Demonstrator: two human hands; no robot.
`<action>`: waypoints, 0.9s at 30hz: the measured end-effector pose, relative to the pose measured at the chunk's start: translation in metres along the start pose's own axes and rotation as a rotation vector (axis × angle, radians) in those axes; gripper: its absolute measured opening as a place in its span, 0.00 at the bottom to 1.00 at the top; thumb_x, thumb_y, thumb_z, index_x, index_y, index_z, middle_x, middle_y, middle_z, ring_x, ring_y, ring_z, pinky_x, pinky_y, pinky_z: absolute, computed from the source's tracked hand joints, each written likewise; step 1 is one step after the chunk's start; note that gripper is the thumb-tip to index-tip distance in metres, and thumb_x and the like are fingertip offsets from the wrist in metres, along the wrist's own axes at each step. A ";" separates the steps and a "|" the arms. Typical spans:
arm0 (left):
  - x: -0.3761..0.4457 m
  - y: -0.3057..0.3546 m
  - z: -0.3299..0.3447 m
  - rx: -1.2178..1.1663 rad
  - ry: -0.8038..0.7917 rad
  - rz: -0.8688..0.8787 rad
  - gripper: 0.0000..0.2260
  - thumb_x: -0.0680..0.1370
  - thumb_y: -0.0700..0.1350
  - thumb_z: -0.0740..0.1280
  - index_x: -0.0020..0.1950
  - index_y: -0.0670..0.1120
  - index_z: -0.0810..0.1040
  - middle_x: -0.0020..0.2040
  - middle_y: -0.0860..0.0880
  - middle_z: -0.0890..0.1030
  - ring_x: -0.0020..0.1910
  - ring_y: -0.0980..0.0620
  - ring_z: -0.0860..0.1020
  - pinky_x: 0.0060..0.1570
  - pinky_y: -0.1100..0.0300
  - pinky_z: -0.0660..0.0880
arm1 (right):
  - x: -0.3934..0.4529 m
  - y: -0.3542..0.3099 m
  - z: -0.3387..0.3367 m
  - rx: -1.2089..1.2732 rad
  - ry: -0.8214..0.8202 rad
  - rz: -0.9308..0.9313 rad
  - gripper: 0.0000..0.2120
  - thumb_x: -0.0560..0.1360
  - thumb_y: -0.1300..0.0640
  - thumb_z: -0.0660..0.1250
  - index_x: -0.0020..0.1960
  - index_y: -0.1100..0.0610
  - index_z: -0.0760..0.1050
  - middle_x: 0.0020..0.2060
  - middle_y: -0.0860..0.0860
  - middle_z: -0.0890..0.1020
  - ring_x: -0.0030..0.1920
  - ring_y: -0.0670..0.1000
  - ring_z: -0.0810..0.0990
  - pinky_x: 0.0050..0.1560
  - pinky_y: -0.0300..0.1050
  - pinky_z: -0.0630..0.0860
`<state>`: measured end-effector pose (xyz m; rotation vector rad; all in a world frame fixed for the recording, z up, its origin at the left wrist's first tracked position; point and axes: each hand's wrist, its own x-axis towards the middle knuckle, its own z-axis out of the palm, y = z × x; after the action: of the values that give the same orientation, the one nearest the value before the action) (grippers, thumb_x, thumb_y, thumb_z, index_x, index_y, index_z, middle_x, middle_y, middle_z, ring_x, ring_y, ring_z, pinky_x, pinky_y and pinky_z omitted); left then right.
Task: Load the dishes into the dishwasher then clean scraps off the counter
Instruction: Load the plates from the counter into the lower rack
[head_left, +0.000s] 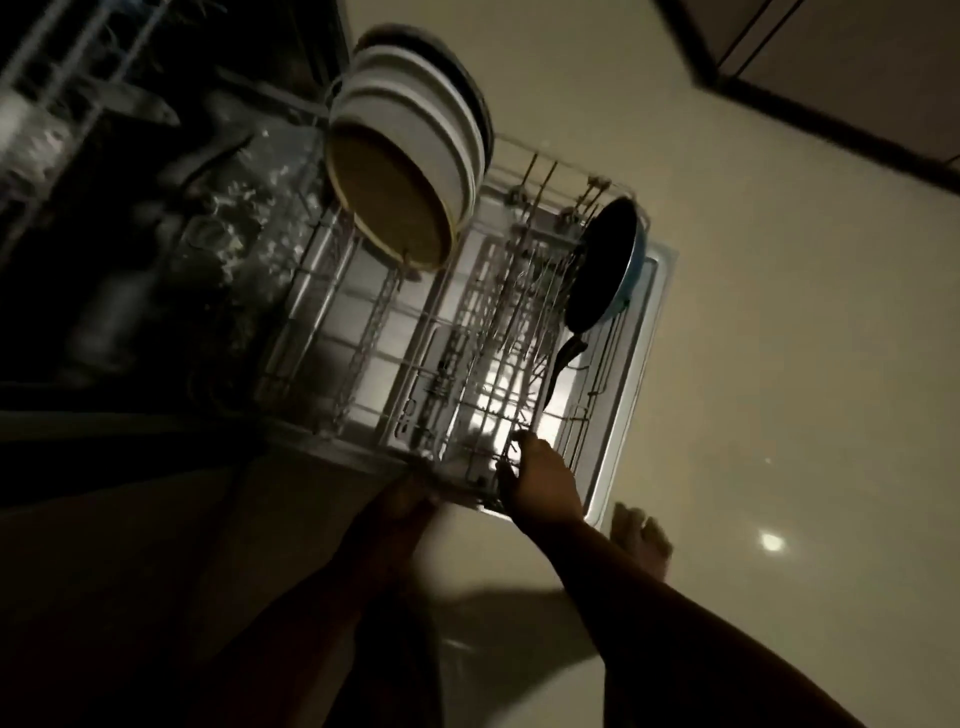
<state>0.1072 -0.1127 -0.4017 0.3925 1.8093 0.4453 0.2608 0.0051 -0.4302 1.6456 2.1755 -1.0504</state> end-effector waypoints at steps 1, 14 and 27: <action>0.005 -0.003 0.010 -0.095 -0.004 -0.058 0.18 0.78 0.50 0.66 0.67 0.48 0.72 0.64 0.53 0.73 0.58 0.54 0.72 0.54 0.63 0.68 | 0.000 0.004 0.006 0.007 -0.022 -0.023 0.21 0.76 0.49 0.63 0.68 0.51 0.66 0.60 0.53 0.76 0.61 0.56 0.74 0.57 0.50 0.72; 0.016 0.080 0.210 -1.210 0.155 -0.420 0.14 0.78 0.53 0.62 0.40 0.44 0.76 0.31 0.47 0.80 0.32 0.50 0.78 0.35 0.59 0.73 | 0.026 0.139 -0.142 0.051 -0.197 -0.406 0.20 0.78 0.49 0.64 0.67 0.53 0.68 0.59 0.50 0.78 0.57 0.52 0.77 0.54 0.43 0.71; 0.051 0.096 0.253 -1.674 0.218 -0.325 0.19 0.81 0.57 0.56 0.46 0.44 0.75 0.41 0.46 0.78 0.35 0.49 0.77 0.40 0.57 0.72 | 0.102 0.181 -0.139 -0.136 -0.319 -0.260 0.27 0.77 0.36 0.56 0.68 0.52 0.65 0.60 0.51 0.77 0.59 0.53 0.77 0.56 0.45 0.72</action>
<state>0.3408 0.0212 -0.4616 -1.1037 1.0965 1.5507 0.4218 0.1934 -0.4610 1.0727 2.2225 -1.1134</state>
